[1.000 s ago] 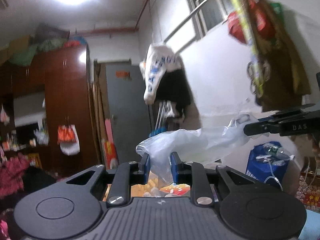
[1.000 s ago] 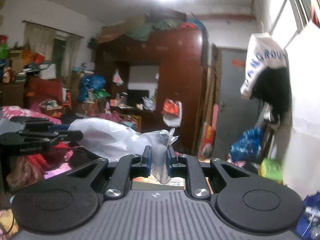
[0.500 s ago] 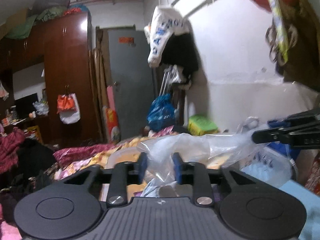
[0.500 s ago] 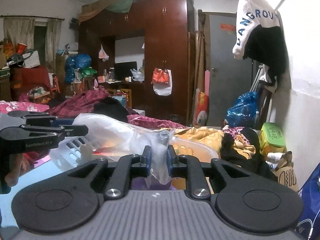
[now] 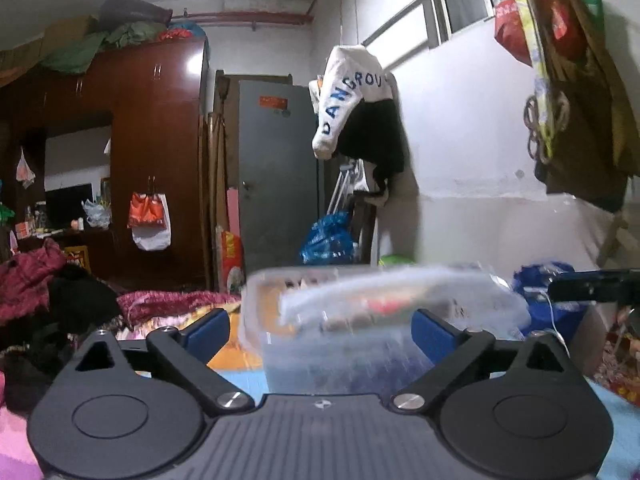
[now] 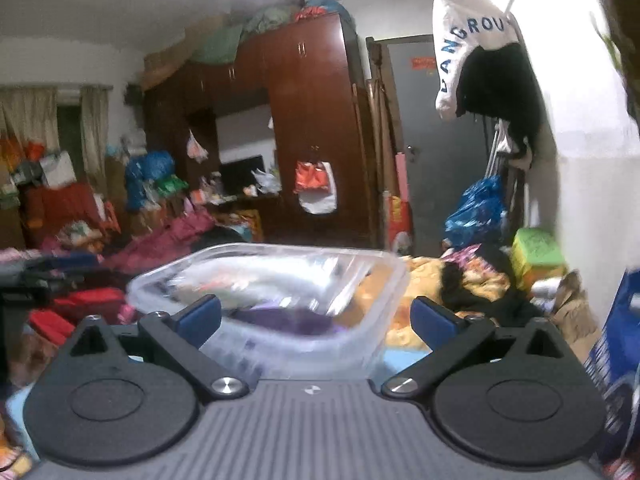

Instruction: Organize objects

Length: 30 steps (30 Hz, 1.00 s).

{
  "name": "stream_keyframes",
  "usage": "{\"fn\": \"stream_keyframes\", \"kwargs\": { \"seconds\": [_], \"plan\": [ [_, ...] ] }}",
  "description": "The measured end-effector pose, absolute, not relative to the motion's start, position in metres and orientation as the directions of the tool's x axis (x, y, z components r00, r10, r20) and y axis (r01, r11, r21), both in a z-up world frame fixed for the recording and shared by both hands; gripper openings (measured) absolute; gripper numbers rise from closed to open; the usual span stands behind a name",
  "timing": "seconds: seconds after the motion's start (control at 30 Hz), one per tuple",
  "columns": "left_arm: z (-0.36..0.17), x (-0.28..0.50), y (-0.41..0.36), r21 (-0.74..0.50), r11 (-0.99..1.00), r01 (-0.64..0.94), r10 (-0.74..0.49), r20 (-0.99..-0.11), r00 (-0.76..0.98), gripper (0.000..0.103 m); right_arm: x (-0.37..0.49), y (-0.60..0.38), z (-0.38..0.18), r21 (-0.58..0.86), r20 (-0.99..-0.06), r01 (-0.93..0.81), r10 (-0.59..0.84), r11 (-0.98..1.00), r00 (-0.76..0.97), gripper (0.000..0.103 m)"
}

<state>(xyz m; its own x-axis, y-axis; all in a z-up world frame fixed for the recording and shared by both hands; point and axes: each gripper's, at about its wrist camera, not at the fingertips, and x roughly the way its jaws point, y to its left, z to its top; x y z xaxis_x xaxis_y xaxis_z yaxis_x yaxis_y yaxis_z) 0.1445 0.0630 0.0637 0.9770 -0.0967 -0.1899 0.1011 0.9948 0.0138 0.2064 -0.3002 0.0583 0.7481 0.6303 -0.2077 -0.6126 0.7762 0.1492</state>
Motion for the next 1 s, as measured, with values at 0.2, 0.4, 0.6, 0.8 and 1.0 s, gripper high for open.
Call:
{"fn": "stream_keyframes", "kwargs": {
  "seconds": [0.2, 0.4, 0.6, 0.8, 1.0],
  "plan": [
    [0.061, 0.118, 0.046, 0.038, 0.984, 0.173, -0.166, -0.134, 0.977, 0.099, 0.187, -0.295, 0.047, 0.137, -0.282, -0.508, 0.525, 0.850, 0.803, 0.103],
    [0.076, 0.090, 0.029, 0.092, 0.988, 0.125, -0.113, -0.127, 0.985, 0.099, 0.152, -0.285, 0.056, 0.044, -0.306, -0.474, 0.464, 0.879, 0.831, 0.103],
    [0.105, 0.055, 0.031, 0.048, 0.991, 0.122, -0.114, -0.139, 0.984, 0.099, 0.129, -0.286, 0.076, 0.041, -0.293, -0.516, 0.504, 0.855, 0.812, 0.103],
    [0.101, 0.053, 0.028, 0.044, 0.992, 0.118, -0.109, -0.168, 0.980, 0.099, 0.123, -0.279, 0.080, 0.045, -0.272, -0.538, 0.528, 0.842, 0.804, 0.103],
    [0.091, 0.065, 0.041, 0.018, 0.994, 0.111, -0.105, -0.210, 0.972, 0.099, 0.126, -0.265, 0.072, 0.021, -0.290, -0.545, 0.527, 0.838, 0.799, 0.103]
  ]
}}
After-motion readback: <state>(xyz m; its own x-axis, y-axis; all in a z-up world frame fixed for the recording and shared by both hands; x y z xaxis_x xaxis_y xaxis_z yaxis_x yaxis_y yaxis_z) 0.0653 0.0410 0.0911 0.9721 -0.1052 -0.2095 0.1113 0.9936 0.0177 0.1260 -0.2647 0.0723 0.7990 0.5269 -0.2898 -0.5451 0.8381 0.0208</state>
